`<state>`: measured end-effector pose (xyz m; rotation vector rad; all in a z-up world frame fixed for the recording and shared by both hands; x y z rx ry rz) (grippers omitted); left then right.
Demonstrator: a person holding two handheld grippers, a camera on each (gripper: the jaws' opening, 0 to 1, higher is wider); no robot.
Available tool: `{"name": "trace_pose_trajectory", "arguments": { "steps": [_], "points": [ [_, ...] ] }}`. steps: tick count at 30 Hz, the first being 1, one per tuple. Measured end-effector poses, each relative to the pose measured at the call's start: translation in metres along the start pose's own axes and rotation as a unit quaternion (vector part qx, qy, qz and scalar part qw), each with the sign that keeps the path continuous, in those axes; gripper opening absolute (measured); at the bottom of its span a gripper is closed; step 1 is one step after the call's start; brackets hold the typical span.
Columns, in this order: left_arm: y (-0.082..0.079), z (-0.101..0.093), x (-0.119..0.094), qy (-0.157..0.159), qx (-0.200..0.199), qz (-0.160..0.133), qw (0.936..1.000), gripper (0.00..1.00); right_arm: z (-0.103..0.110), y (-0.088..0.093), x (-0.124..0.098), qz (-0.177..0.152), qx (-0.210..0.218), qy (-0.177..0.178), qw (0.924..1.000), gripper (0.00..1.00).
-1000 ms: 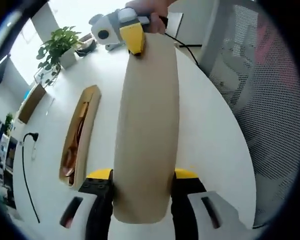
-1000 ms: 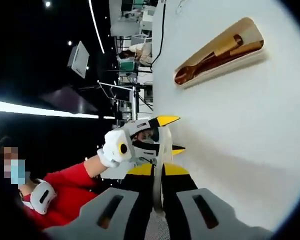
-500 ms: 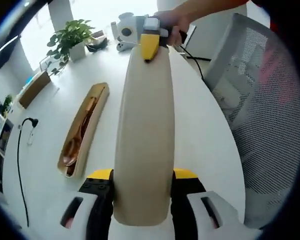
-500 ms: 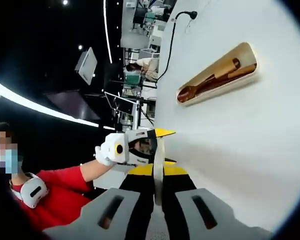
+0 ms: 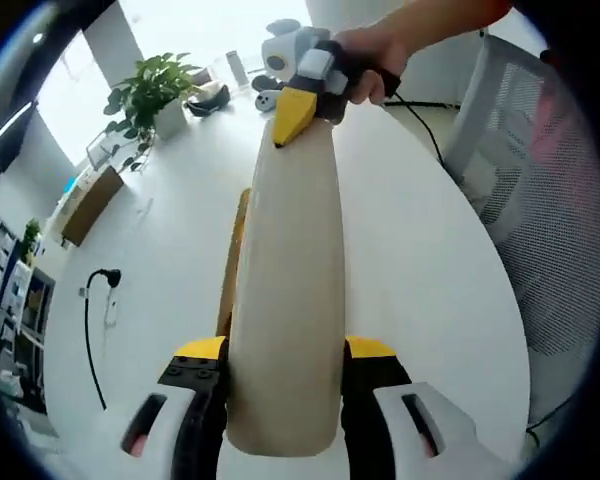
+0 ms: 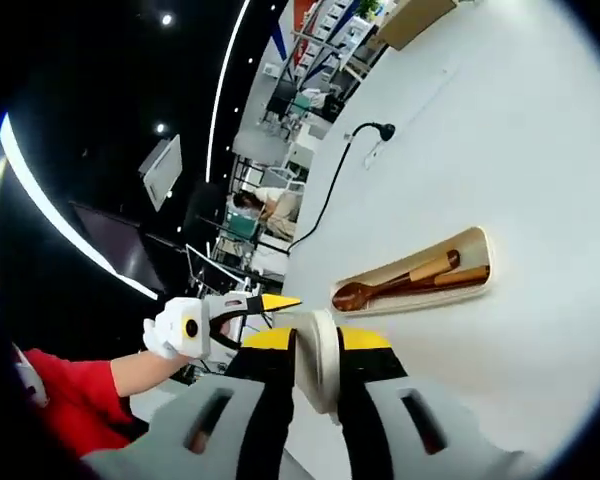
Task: Arrange the utensils inside the cutlery case until each visible utensil rests in its matching compartment.
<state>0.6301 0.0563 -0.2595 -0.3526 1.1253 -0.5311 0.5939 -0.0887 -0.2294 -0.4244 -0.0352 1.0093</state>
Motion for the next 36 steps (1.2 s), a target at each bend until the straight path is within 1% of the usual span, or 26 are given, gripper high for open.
{"name": "trace_pose_trajectory", "arguments": {
  "steps": [2, 3, 5, 7, 8, 9, 10, 11, 12, 13, 14, 15, 16, 19, 20, 24, 26, 28, 31, 35, 36],
  "points": [
    [0.001, 0.004, 0.007, 0.011, -0.004, 0.008, 0.9999, 0.45, -0.007, -0.012, 0.002, -0.013, 0.001, 0.020, 0.9997, 0.14],
    [0.000, 0.005, 0.010, 0.017, -0.004, 0.014, 0.9998, 0.45, -0.008, -0.015, 0.003, -0.013, -0.001, 0.023, 0.9997, 0.14],
    [-0.002, 0.012, 0.019, 0.019, 0.002, 0.022, 0.9996, 0.45, -0.016, -0.025, 0.003, -0.016, -0.008, 0.046, 0.9988, 0.15],
    [-0.004, 0.017, 0.028, 0.029, 0.002, 0.027, 0.9992, 0.45, -0.021, -0.032, 0.002, -0.012, -0.028, 0.064, 0.9975, 0.16],
    [-0.005, 0.019, 0.033, 0.038, -0.004, 0.034, 0.9987, 0.45, -0.025, -0.036, 0.002, -0.003, -0.036, 0.084, 0.9958, 0.17],
    [-0.006, 0.021, 0.037, 0.041, -0.003, 0.034, 0.9986, 0.45, -0.028, -0.040, 0.002, 0.002, -0.054, 0.099, 0.9936, 0.18],
    [-0.007, 0.022, 0.040, 0.043, -0.003, 0.036, 0.9984, 0.45, -0.031, -0.042, 0.001, 0.010, -0.071, 0.116, 0.9907, 0.21],
    [-0.009, 0.024, 0.045, 0.042, -0.001, 0.037, 0.9984, 0.45, -0.035, -0.046, 0.000, 0.018, -0.097, 0.134, 0.9862, 0.22],
    [-0.009, 0.026, 0.048, 0.043, -0.002, 0.039, 0.9983, 0.45, -0.036, -0.048, 0.000, 0.021, -0.109, 0.141, 0.9838, 0.24],
    [-0.010, 0.026, 0.053, 0.048, -0.009, 0.044, 0.9978, 0.45, -0.040, -0.048, -0.001, 0.033, -0.123, 0.153, 0.9800, 0.25],
    [-0.010, 0.025, 0.058, 0.052, -0.010, 0.045, 0.9976, 0.45, -0.043, -0.051, -0.001, 0.027, -0.125, 0.165, 0.9780, 0.26],
    [-0.010, 0.024, 0.062, 0.055, -0.014, 0.048, 0.9972, 0.45, -0.048, -0.054, -0.001, 0.029, -0.132, 0.174, 0.9754, 0.27],
    [-0.010, 0.024, 0.064, 0.056, -0.014, 0.049, 0.9972, 0.45, -0.050, -0.055, 0.000, 0.030, -0.133, 0.179, 0.9744, 0.28],
    [-0.010, 0.020, 0.070, 0.062, -0.018, 0.059, 0.9962, 0.45, -0.059, -0.056, 0.000, 0.034, -0.159, 0.193, 0.9677, 0.31],
    [-0.010, 0.018, 0.071, 0.064, -0.015, 0.060, 0.9961, 0.45, -0.064, -0.054, 0.001, 0.040, -0.162, 0.196, 0.9662, 0.32],
    [-0.006, 0.010, 0.077, 0.079, 0.001, 0.071, 0.9943, 0.44, -0.078, -0.048, 0.000, 0.042, -0.158, 0.200, 0.9661, 0.34],
    [-0.003, 0.010, 0.081, 0.077, 0.002, 0.080, 0.9938, 0.43, -0.085, -0.046, 0.002, 0.046, -0.166, 0.208, 0.9628, 0.34],
    [-0.003, 0.014, 0.083, 0.071, -0.001, 0.083, 0.9940, 0.43, -0.092, -0.045, 0.004, 0.051, -0.170, 0.214, 0.9604, 0.38],
    [-0.001, 0.015, 0.084, 0.075, 0.000, 0.083, 0.9937, 0.43, -0.101, -0.042, 0.002, 0.048, -0.157, 0.219, 0.9619, 0.40],
    [0.001, 0.014, 0.084, 0.078, -0.002, 0.085, 0.9933, 0.43, -0.101, -0.038, 0.001, 0.044, -0.170, 0.223, 0.9588, 0.40],
    [0.002, 0.014, 0.084, 0.079, -0.001, 0.088, 0.9930, 0.43, -0.102, -0.036, 0.002, 0.049, -0.176, 0.225, 0.9571, 0.40]
  ]
}}
Point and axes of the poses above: the point that each gripper's makers call its tool centre point, and the gripper's own axes: x roughly forward along the fingers, z roughly to its left, y roughly out of its underside, the point moved 3 cm from there along -x, roughly backward along the fingers, and after that the axes turned 8 degrees about -y, right-handed, at the moved point
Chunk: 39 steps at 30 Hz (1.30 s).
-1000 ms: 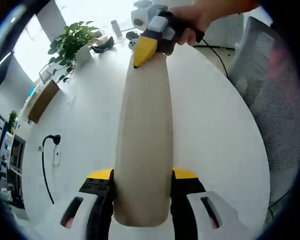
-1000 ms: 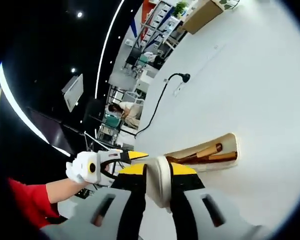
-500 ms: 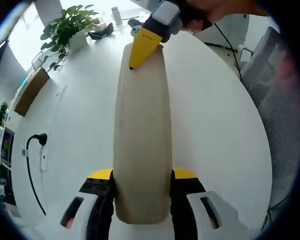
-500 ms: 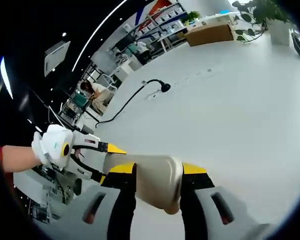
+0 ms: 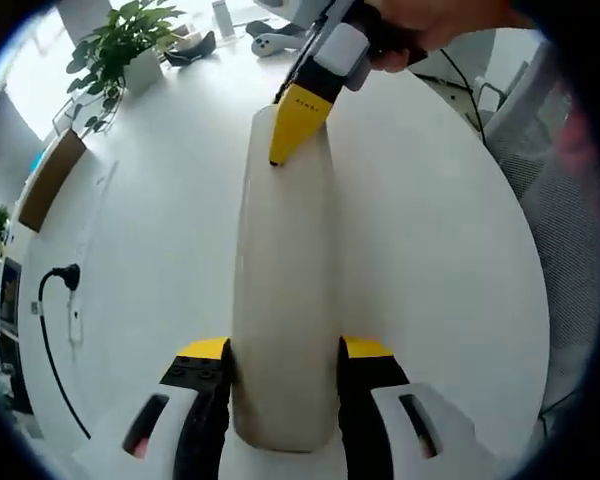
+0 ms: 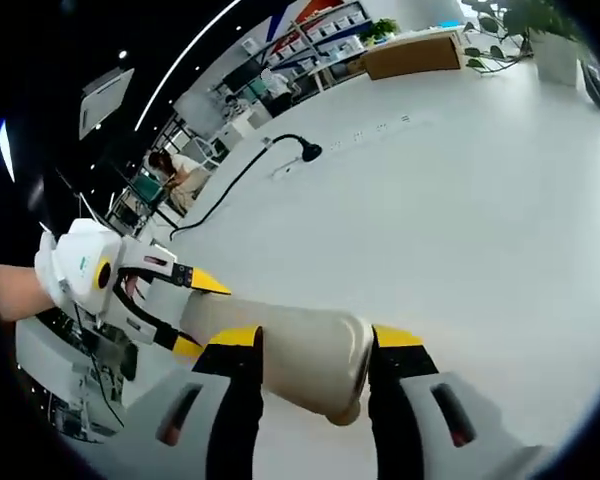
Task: Arrange the utensils inside the cutlery case until each visible utensil rests in its matching compartment.
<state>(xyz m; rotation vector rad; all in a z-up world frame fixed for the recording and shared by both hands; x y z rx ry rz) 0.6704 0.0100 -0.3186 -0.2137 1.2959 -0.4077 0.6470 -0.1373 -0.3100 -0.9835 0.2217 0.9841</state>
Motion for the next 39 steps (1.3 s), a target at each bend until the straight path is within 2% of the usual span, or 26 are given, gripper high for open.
{"name": "trace_pose_trajectory", "arguments": {
  "steps": [2, 3, 4, 6, 9, 13, 17, 18, 20, 21, 22, 23, 24, 26, 27, 28, 29, 30, 31, 32, 33, 35, 36, 37, 38, 39],
  "points": [
    [0.003, -0.001, 0.000, 0.005, 0.003, 0.004, 1.0000, 0.43, -0.003, 0.005, -0.001, 0.019, -0.033, 0.013, 0.9992, 0.38],
    [0.007, 0.002, 0.001, -0.003, 0.013, 0.012, 0.9998, 0.44, -0.004, 0.009, -0.002, 0.030, -0.062, 0.025, 0.9973, 0.34],
    [0.008, 0.003, 0.001, -0.003, 0.012, 0.011, 0.9999, 0.45, -0.002, 0.011, -0.001, 0.028, -0.070, 0.023, 0.9969, 0.34],
    [0.010, 0.003, 0.003, -0.002, 0.003, 0.011, 0.9999, 0.45, -0.004, 0.011, 0.001, -0.003, -0.047, 0.020, 0.9987, 0.35],
    [0.009, 0.004, 0.002, -0.001, -0.003, 0.007, 1.0000, 0.47, -0.008, 0.010, 0.005, -0.012, -0.029, 0.021, 0.9993, 0.37],
    [0.014, 0.011, 0.000, -0.013, -0.012, 0.008, 0.9998, 0.56, -0.008, 0.009, 0.003, -0.020, -0.026, 0.021, 0.9992, 0.36],
    [0.033, 0.016, -0.006, -0.030, -0.065, 0.010, 0.9974, 0.59, -0.008, 0.011, 0.003, -0.027, -0.001, 0.018, 0.9995, 0.38],
    [0.036, 0.015, -0.009, -0.025, -0.088, 0.003, 0.9958, 0.60, -0.007, 0.011, 0.003, -0.028, 0.010, 0.018, 0.9994, 0.38],
    [0.042, 0.017, -0.015, -0.031, -0.137, -0.005, 0.9900, 0.60, -0.005, 0.012, 0.003, -0.030, 0.003, 0.017, 0.9994, 0.38],
    [0.042, 0.018, -0.018, -0.036, -0.144, -0.016, 0.9888, 0.60, -0.003, 0.011, 0.002, -0.030, 0.002, 0.019, 0.9994, 0.38],
    [0.043, 0.020, -0.022, -0.049, -0.161, -0.037, 0.9850, 0.60, -0.003, 0.011, 0.002, -0.029, 0.003, 0.019, 0.9994, 0.38],
    [0.046, 0.020, -0.025, -0.054, -0.181, -0.045, 0.9810, 0.61, -0.002, 0.011, 0.003, -0.030, 0.007, 0.022, 0.9993, 0.38],
    [0.048, 0.019, -0.026, -0.055, -0.194, -0.045, 0.9785, 0.62, -0.002, 0.011, 0.003, -0.031, 0.009, 0.023, 0.9992, 0.38],
    [0.058, 0.013, -0.031, -0.057, -0.243, -0.049, 0.9671, 0.67, 0.000, 0.010, 0.004, -0.034, 0.011, 0.028, 0.9990, 0.39],
    [0.063, 0.009, -0.034, -0.063, -0.283, -0.055, 0.9556, 0.68, 0.000, 0.010, 0.004, -0.035, 0.012, 0.029, 0.9989, 0.39],
    [0.066, 0.007, -0.038, -0.080, -0.345, -0.079, 0.9319, 0.68, 0.000, 0.010, 0.004, -0.037, 0.013, 0.030, 0.9988, 0.39],
    [0.065, 0.005, -0.041, -0.084, -0.382, -0.107, 0.9141, 0.69, 0.000, 0.010, 0.004, -0.041, 0.014, 0.031, 0.9986, 0.39],
    [0.066, 0.002, -0.043, -0.085, -0.408, -0.122, 0.9009, 0.70, 0.000, 0.009, 0.005, -0.044, 0.016, 0.031, 0.9984, 0.39],
    [0.071, 0.002, -0.048, -0.107, -0.453, -0.136, 0.8746, 0.71, 0.000, 0.009, 0.005, -0.045, 0.017, 0.033, 0.9983, 0.39],
    [0.071, 0.002, -0.050, -0.113, -0.474, -0.151, 0.8601, 0.72, 0.000, 0.009, 0.005, -0.045, 0.016, 0.034, 0.9983, 0.40],
    [0.068, 0.001, -0.054, -0.106, -0.513, -0.177, 0.8331, 0.72, 0.001, 0.009, 0.006, -0.046, 0.015, 0.035, 0.9982, 0.40],
    [0.069, -0.003, -0.059, -0.093, -0.569, -0.197, 0.7931, 0.65, 0.002, 0.009, 0.006, -0.044, 0.012, 0.035, 0.9983, 0.40],
    [0.070, -0.002, -0.060, -0.097, -0.575, -0.198, 0.7880, 0.61, 0.002, 0.009, 0.006, -0.044, 0.013, 0.035, 0.9983, 0.40],
    [0.074, 0.000, -0.062, -0.109, -0.595, -0.207, 0.7691, 0.57, 0.002, 0.009, 0.006, -0.044, 0.012, 0.034, 0.9984, 0.41],
    [0.077, 0.003, -0.062, -0.115, -0.614, -0.217, 0.7499, 0.59, 0.003, 0.009, 0.006, -0.044, 0.011, 0.031, 0.9985, 0.43],
    [0.080, 0.004, -0.063, -0.117, -0.636, -0.225, 0.7287, 0.63, 0.008, 0.005, 0.007, -0.062, 0.011, 0.010, 0.9980, 0.47]
  ]
}}
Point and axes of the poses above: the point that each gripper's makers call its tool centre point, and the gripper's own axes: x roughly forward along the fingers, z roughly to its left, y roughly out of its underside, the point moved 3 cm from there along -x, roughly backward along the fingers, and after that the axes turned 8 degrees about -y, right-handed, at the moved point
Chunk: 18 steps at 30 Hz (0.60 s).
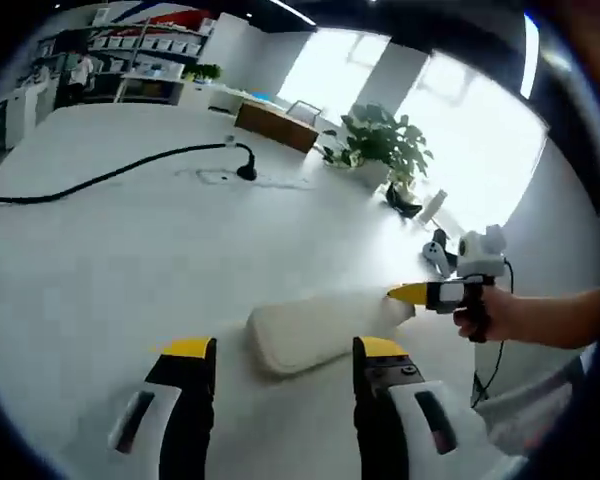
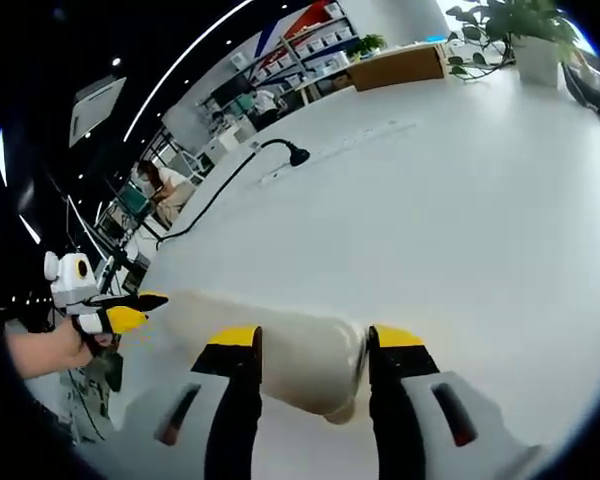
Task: Arrange the utensils inside the cutlery case until each visible utensil rests in its matching compartment.
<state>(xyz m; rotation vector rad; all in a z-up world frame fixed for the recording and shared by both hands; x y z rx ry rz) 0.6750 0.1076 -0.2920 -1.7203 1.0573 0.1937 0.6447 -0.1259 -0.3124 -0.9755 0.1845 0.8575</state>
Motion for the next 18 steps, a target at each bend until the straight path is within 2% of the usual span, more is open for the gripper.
{"name": "trace_pose_trajectory", "arguments": {
  "steps": [1, 2, 3, 4, 6, 7, 9, 11, 13, 14, 16, 17, 18],
  "points": [
    [0.000, 0.001, 0.000, 0.003, -0.033, -0.006, 0.9994, 0.65, 0.002, -0.002, -0.001, -0.016, 0.008, -0.005, 0.9998, 0.52],
    [0.000, -0.002, -0.002, 0.023, -0.104, -0.006, 0.9942, 0.62, 0.000, 0.000, -0.003, -0.009, 0.007, 0.000, 0.9999, 0.54],
    [-0.001, -0.003, -0.002, 0.036, -0.142, -0.012, 0.9891, 0.58, 0.000, 0.000, -0.006, -0.012, 0.005, -0.002, 0.9999, 0.53],
    [-0.004, -0.001, -0.003, 0.040, -0.179, -0.033, 0.9825, 0.55, 0.000, -0.002, -0.008, -0.022, 0.008, -0.006, 0.9997, 0.51],
    [-0.004, 0.006, -0.002, 0.025, -0.219, -0.050, 0.9742, 0.58, -0.002, -0.008, -0.017, -0.051, 0.023, -0.003, 0.9984, 0.48],
    [-0.002, 0.007, -0.001, 0.024, -0.227, -0.052, 0.9722, 0.57, -0.003, -0.011, -0.021, -0.068, 0.027, 0.001, 0.9973, 0.46],
    [0.002, 0.006, 0.000, 0.027, -0.231, -0.055, 0.9709, 0.51, -0.007, -0.011, -0.029, -0.082, 0.045, 0.002, 0.9956, 0.45],
    [0.005, 0.002, 0.002, 0.027, -0.227, -0.049, 0.9722, 0.43, -0.015, -0.006, -0.034, -0.081, 0.061, 0.012, 0.9948, 0.38],
    [0.010, 0.001, 0.006, 0.015, -0.199, -0.046, 0.9788, 0.38, -0.016, -0.001, -0.035, -0.090, 0.099, -0.001, 0.9910, 0.27],
    [0.014, 0.001, 0.009, 0.006, -0.172, -0.037, 0.9844, 0.38, -0.017, 0.001, -0.035, -0.092, 0.105, -0.006, 0.9902, 0.26],
    [0.016, -0.003, 0.014, 0.006, -0.122, -0.042, 0.9916, 0.37, -0.016, 0.004, -0.036, -0.110, 0.133, -0.015, 0.9849, 0.32],
    [0.018, -0.004, 0.016, 0.003, -0.112, -0.035, 0.9931, 0.36, -0.019, 0.004, -0.036, -0.122, 0.133, -0.011, 0.9835, 0.33],
    [0.019, -0.007, 0.018, 0.005, -0.111, -0.035, 0.9932, 0.34, -0.019, 0.007, -0.035, -0.118, 0.137, -0.014, 0.9834, 0.32]
  ]
}}
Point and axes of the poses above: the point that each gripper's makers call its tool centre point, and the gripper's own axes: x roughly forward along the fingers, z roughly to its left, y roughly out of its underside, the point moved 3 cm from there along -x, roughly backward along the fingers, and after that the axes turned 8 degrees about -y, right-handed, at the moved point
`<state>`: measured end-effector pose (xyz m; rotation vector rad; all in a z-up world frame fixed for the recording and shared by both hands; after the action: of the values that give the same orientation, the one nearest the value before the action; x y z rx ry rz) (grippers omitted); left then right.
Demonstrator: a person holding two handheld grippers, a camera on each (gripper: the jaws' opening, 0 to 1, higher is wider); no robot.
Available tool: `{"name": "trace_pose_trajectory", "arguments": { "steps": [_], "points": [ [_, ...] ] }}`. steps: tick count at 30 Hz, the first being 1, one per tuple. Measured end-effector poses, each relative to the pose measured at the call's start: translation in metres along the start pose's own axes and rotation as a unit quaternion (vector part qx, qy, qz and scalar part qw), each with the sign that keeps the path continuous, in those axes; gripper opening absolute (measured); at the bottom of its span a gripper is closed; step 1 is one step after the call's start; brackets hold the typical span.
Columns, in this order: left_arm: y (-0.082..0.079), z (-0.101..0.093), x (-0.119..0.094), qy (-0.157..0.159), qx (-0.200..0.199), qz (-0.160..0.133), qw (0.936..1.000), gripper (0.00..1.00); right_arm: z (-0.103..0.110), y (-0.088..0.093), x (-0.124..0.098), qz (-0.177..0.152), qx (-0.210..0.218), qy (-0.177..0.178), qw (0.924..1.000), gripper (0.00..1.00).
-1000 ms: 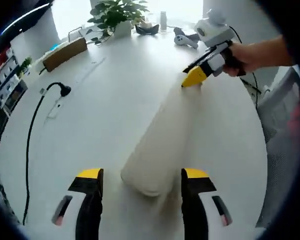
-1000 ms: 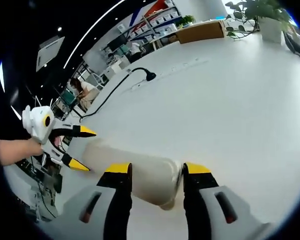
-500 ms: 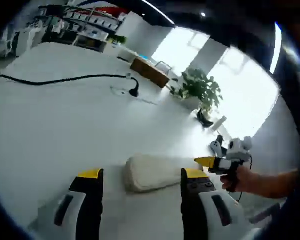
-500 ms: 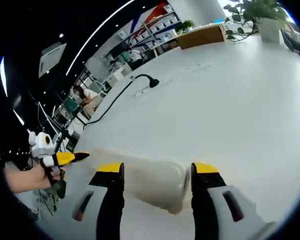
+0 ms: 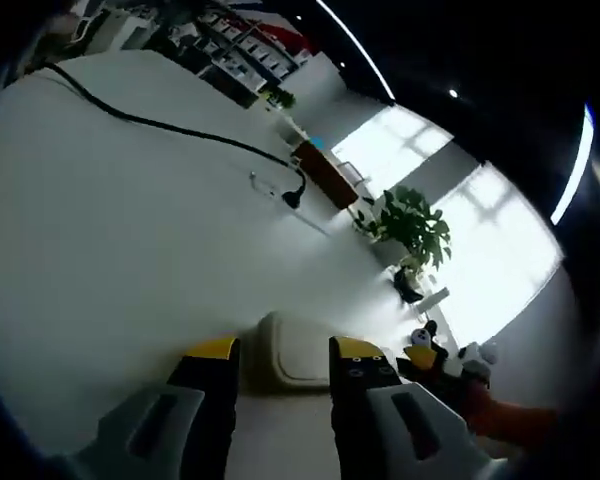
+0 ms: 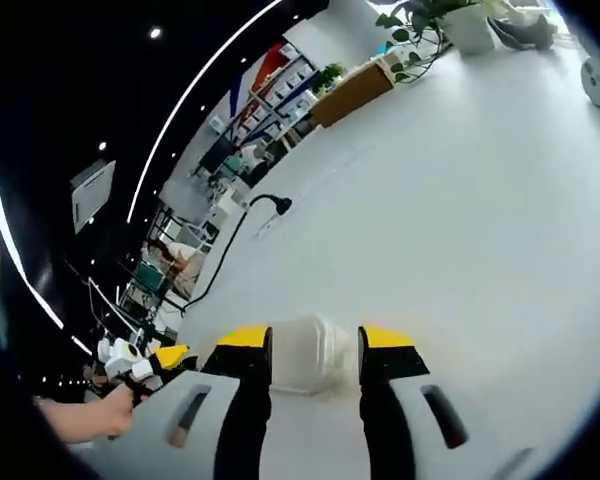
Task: Arrange the utensils inside the cutlery case until each visible utensil rests in its matching compartment.
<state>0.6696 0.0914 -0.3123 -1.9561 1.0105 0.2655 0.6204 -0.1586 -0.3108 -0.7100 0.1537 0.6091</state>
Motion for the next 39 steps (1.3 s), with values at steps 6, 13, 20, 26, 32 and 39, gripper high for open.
{"name": "trace_pose_trajectory", "arguments": {
  "steps": [6, 13, 20, 26, 32, 39],
  "points": [
    [0.003, 0.003, 0.009, -0.019, 0.025, -0.004, 0.9995, 0.26, 0.002, 0.013, 0.002, 0.018, -0.005, -0.001, 0.9998, 0.17],
    [0.002, 0.007, 0.015, -0.015, -0.008, 0.017, 0.9997, 0.29, 0.000, 0.009, 0.006, 0.045, -0.014, 0.000, 0.9989, 0.16],
    [0.001, 0.009, 0.013, -0.005, -0.040, 0.066, 0.9970, 0.28, -0.003, 0.006, 0.004, 0.126, 0.063, -0.026, 0.9897, 0.15],
    [0.001, 0.009, 0.008, 0.015, -0.014, 0.126, 0.9918, 0.27, -0.003, 0.008, -0.003, 0.157, 0.088, -0.046, 0.9826, 0.11],
    [0.003, 0.010, 0.002, 0.025, 0.001, 0.153, 0.9879, 0.25, 0.003, 0.015, -0.011, 0.238, 0.067, -0.056, 0.9673, 0.08],
    [0.027, 0.005, -0.025, 0.031, 0.006, 0.198, 0.9797, 0.23, 0.004, 0.032, -0.028, 0.288, 0.073, -0.094, 0.9501, 0.07]
  ]
}}
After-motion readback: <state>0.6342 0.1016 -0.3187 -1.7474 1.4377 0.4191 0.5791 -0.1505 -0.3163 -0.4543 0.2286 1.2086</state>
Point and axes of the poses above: the point that each gripper's makers call its tool centre point, and the gripper's own axes: x roughly forward along the fingers, z roughly to its left, y roughly out of its underside, the point moved 3 cm from there along -x, roughly backward along the fingers, and after that the axes turned 8 degrees about -y, right-handed, at the moved point
